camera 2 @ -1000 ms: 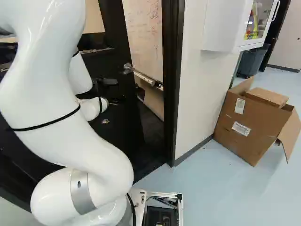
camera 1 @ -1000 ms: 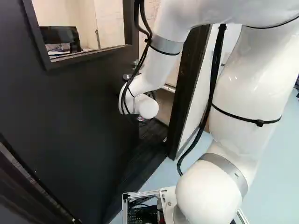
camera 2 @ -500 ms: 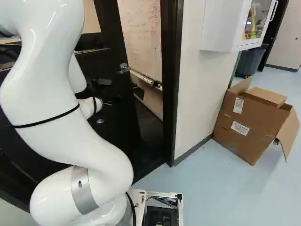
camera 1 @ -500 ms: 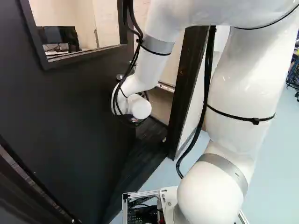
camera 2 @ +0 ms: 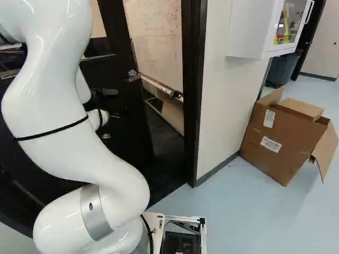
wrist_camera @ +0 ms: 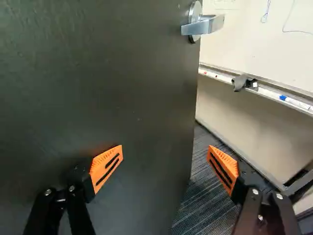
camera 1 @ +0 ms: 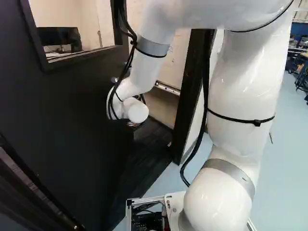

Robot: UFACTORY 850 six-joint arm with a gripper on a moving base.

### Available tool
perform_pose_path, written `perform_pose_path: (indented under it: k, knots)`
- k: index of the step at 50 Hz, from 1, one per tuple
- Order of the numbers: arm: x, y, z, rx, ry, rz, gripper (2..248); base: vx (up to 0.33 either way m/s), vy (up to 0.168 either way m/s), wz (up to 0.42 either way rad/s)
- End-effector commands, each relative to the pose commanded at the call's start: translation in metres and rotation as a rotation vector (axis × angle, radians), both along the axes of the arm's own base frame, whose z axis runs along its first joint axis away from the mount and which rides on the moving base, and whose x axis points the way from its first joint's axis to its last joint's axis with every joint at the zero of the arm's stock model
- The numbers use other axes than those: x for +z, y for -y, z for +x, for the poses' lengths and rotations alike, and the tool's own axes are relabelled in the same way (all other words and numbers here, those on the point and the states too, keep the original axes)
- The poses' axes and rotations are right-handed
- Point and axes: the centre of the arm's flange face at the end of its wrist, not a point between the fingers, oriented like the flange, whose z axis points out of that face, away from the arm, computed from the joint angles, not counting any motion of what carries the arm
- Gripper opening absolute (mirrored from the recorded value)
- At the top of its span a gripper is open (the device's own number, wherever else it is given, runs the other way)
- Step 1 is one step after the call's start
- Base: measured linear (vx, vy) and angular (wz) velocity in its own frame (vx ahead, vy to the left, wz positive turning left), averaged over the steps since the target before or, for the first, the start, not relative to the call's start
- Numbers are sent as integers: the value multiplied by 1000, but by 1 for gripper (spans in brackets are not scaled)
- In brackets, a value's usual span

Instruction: Open the door and move inside

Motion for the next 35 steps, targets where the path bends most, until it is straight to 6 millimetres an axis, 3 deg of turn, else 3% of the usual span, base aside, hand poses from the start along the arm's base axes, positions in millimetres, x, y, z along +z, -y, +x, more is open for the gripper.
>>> perform_pose_path:
  k: [13, 35]
  knots:
    - [-1, -17, 1, 57, 32, -88, 247, 0, 0, 0]
    - [-2, -51, 4, 110, 46, -92, 247, 0, 0, 0]
